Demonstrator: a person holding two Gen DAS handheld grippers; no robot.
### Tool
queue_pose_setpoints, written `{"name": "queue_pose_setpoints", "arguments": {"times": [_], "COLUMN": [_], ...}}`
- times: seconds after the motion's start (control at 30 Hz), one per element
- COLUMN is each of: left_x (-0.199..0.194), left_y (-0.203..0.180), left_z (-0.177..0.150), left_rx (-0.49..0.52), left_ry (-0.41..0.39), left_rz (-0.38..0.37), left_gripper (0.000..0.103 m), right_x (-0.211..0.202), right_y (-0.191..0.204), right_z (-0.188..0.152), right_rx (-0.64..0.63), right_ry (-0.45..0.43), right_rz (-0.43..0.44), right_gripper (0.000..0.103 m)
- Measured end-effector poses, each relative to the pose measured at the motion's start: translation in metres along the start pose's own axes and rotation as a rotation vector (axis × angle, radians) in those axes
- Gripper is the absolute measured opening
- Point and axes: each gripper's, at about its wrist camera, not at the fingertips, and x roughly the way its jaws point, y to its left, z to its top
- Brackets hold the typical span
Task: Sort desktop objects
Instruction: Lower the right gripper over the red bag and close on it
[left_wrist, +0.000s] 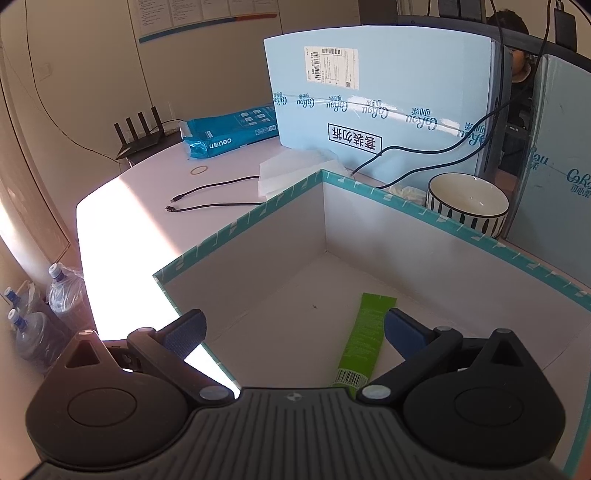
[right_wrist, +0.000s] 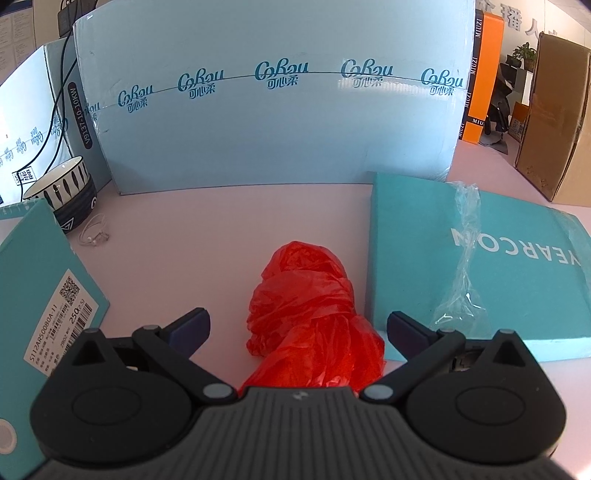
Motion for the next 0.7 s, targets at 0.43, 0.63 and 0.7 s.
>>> {"name": "queue_pose_setpoints", "arguments": {"times": [0.43,0.63,0.7], "left_x": [0.0019,0.0014,0.0016], "left_y": [-0.0028,0.0001,-0.0007], "left_z": [0.0001,0.0000,0.0002], "left_rx": [0.003,0.002,0.002], "left_ry": [0.003,0.003,0.004], "left_rz": [0.002,0.000,0.001], "left_gripper": [0.103,0.103,0.103], "right_x": [0.0004,0.0009,0.0010], "right_y": [0.0013,0.0023,0.0028], "right_z": [-0.0015,-0.0021,-0.0020], "right_rx": [-0.014,-0.024,-0.026], "right_ry": [-0.004,-0.006,-0.006], "right_rz": [-0.004,-0.009,-0.011], "right_gripper": [0.103,0.103,0.103]}}
